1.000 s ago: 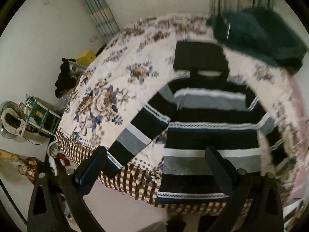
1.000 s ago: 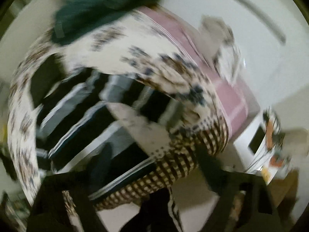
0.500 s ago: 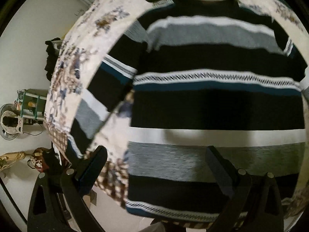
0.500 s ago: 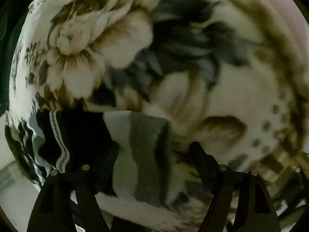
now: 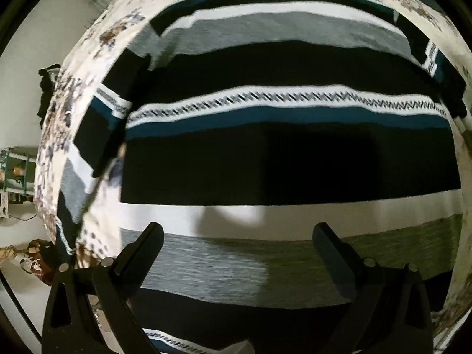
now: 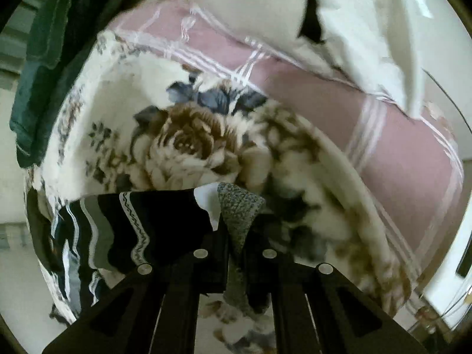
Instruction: Fold small clothes
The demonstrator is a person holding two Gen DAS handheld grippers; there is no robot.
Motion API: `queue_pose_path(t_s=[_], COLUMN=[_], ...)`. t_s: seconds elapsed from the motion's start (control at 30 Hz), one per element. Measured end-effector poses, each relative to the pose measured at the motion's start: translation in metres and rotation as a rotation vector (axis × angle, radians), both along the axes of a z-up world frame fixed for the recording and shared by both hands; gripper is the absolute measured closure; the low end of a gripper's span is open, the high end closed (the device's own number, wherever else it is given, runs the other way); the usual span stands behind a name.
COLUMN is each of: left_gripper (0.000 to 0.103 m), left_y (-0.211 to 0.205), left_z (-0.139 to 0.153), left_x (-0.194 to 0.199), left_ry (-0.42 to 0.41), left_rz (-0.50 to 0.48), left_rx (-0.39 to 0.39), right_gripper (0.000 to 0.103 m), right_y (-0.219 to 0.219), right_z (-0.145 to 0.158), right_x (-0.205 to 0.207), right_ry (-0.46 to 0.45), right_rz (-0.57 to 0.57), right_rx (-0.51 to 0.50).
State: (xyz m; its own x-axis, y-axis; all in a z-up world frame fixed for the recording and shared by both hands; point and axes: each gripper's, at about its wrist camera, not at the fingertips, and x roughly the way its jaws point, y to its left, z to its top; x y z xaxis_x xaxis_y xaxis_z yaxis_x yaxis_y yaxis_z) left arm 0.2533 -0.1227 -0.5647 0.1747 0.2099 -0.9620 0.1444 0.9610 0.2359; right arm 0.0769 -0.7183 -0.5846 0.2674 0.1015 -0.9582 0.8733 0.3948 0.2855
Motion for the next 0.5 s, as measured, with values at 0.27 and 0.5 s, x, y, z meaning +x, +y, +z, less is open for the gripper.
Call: queue_pose_path(t_s=[0.27, 0.5], left_gripper=[0.000, 0.000], left_y=[-0.001, 0.009], left_z=[-0.043, -0.066], left_x=[-0.015, -0.015], left_ry=[0.005, -0.023], left_rz=[-0.071, -0.025], left_rx=[-0.043, -0.145], right_gripper=[0.035, 0.028], right_y=[-0.026, -0.013], right_z=[-0.043, -0.074], right_x=[-0.020, -0.017], right_ry=[-0.014, -0.151], right_rz=[-0.092, -0.150], right_rx=[0.082, 0.122])
